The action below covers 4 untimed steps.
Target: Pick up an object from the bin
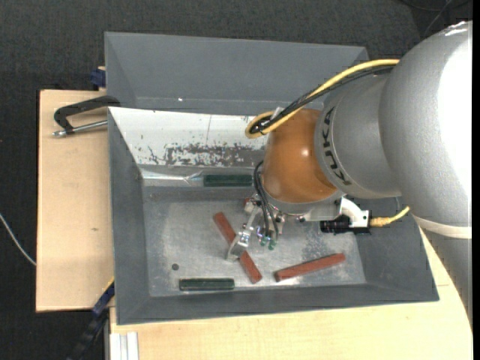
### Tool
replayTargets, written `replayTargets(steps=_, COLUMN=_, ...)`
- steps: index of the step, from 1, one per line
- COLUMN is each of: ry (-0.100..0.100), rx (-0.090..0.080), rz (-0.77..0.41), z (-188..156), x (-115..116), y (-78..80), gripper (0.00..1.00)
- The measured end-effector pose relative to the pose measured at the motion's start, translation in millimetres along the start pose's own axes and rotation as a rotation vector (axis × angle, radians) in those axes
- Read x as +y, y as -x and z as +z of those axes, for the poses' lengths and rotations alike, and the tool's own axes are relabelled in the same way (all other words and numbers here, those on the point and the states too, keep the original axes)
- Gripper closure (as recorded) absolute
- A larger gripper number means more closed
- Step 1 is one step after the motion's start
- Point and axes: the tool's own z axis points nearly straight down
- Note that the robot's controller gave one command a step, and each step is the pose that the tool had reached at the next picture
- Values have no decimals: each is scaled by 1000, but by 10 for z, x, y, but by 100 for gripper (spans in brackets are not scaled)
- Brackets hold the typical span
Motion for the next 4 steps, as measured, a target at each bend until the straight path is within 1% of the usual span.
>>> replayTargets(steps=1, ry=10, rx=-1, rz=33, z=-35, x=-16, y=-156, gripper=100)
replayTargets(steps=2, ry=10, rx=-1, rz=33, z=-35, x=-16, y=-156, gripper=100)
replayTargets(steps=4, ry=1, rx=0, rz=33, z=-151, x=-38, y=-161, gripper=100)
